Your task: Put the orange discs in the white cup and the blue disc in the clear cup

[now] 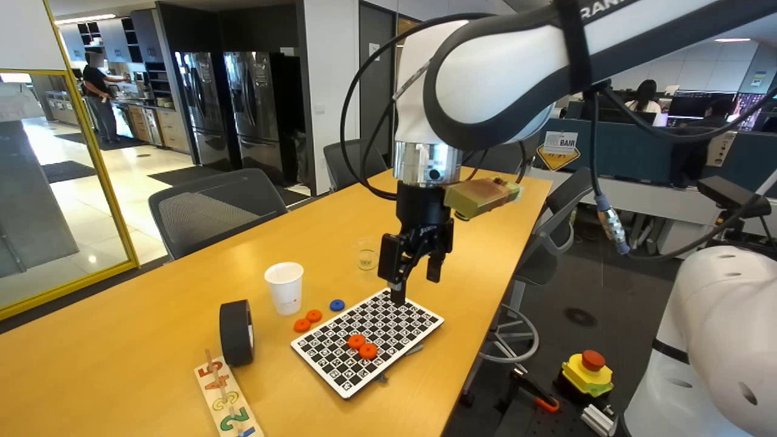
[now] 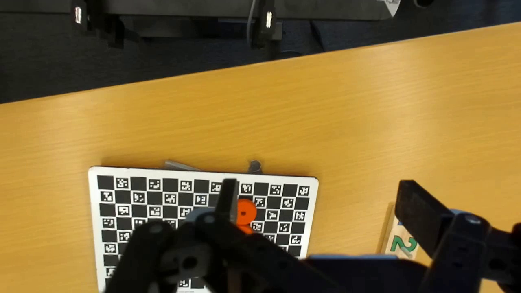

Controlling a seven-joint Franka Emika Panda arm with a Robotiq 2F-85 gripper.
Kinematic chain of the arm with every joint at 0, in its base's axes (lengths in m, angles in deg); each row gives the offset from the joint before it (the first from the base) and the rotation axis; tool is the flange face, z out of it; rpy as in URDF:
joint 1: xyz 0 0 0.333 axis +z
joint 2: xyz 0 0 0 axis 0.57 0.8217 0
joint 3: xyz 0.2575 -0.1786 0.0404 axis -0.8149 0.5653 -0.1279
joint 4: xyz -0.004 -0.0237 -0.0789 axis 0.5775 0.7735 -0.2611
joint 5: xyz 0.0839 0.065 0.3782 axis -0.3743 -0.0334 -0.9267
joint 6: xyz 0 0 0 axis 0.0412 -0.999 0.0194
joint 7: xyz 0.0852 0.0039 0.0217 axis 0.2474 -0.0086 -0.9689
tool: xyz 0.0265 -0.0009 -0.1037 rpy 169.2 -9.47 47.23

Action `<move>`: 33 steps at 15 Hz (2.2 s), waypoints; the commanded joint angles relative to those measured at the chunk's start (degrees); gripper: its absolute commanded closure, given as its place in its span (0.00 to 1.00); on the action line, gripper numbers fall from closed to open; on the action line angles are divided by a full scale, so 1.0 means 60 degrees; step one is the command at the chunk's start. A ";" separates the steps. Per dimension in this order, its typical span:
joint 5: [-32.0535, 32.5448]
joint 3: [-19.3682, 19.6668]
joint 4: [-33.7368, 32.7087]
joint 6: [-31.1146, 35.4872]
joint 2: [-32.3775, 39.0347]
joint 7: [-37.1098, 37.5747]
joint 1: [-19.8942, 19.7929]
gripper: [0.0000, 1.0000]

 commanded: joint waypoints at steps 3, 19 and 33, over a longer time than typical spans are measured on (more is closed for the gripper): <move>0.0894 -0.0360 -0.1154 0.1976 0.2309 0.1103 -0.0559 0.00; 0.3129 0.0822 -0.4782 0.4700 0.8046 0.3036 -0.0702 0.00; 0.1890 0.1202 -0.7064 0.4535 1.0664 0.1272 -0.0837 0.00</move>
